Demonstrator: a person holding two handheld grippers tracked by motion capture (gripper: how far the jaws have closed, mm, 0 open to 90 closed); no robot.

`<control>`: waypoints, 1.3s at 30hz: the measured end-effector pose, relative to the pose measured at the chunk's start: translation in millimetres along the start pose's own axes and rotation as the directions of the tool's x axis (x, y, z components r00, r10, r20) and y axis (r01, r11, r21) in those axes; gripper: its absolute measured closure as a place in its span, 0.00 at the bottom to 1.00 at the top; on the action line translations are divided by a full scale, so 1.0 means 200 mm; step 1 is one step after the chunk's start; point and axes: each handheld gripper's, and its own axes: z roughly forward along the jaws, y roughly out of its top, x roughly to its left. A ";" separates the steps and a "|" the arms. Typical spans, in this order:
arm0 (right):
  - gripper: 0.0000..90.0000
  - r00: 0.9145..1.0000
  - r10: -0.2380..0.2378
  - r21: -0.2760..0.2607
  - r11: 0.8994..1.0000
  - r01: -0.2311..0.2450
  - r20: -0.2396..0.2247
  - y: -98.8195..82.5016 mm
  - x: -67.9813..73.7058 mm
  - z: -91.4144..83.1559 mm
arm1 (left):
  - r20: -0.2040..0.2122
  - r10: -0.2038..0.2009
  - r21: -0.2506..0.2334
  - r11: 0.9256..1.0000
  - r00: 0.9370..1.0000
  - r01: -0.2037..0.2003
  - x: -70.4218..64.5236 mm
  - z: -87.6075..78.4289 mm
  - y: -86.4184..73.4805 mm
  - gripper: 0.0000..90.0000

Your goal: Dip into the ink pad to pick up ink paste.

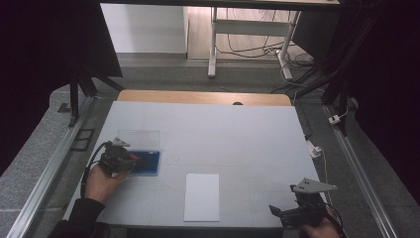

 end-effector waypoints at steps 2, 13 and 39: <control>0.00 1.000 0.001 -0.001 1.000 -0.001 0.000 0.00 0.00 0.00 | 0.002 -0.004 0.003 1.000 1.000 0.004 0.00 0.00 0.00 0.65; 0.00 1.000 0.001 -0.001 1.000 -0.001 0.000 0.00 0.00 0.00 | 0.003 0.005 0.000 1.000 1.000 -0.005 0.00 -0.01 0.01 0.65; 0.00 1.000 -0.002 0.001 1.000 0.002 0.001 0.00 0.00 0.00 | 0.046 0.009 -0.100 0.995 0.999 -0.005 -0.03 -0.12 0.02 0.64</control>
